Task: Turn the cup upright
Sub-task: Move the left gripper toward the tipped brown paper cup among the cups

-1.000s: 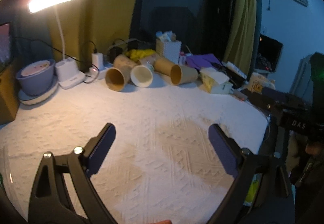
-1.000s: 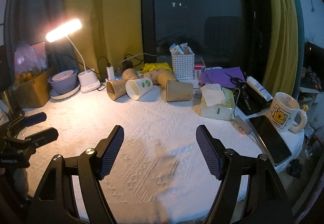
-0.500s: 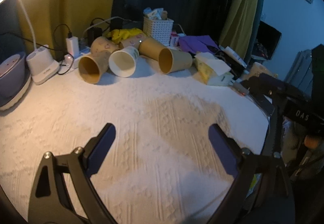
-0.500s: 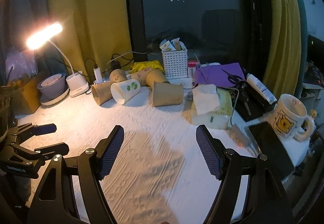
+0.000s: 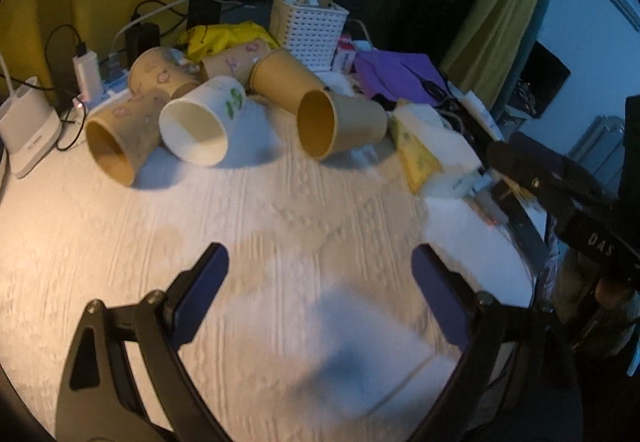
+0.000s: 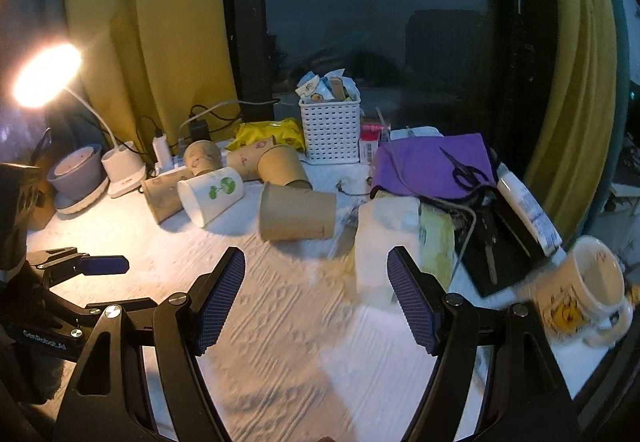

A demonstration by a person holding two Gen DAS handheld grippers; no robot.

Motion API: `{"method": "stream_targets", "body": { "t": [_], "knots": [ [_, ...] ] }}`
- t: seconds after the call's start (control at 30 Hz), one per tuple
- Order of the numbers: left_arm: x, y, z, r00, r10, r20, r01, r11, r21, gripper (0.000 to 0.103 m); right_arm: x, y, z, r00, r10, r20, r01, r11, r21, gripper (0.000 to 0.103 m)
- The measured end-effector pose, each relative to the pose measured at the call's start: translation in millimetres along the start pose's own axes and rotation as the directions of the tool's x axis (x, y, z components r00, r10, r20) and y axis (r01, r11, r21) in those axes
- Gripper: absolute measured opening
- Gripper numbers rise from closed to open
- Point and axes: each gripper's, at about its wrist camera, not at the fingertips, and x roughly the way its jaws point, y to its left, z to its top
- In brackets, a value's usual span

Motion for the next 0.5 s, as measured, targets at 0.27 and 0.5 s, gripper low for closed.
{"method": "stream_targets", "body": {
  "t": [0.27, 0.5],
  "knots": [
    [26.7, 2.1, 42.0, 1.000, -0.018, 0.000, 0.018, 0.998, -0.058, 0.094, 35.4, -9.2, 28.3, 1.000, 0.012, -0.025, -0.013, 0.999, -0.039, 0.076],
    [50.9, -2.1, 77.8, 1.000, -0.016, 0.020, 0.017, 0.997, -0.074, 0.094, 61.4, -21.9, 49.4, 1.000, -0.003, -0.030, 0.002, 0.999, -0.040, 0.076]
  ]
}}
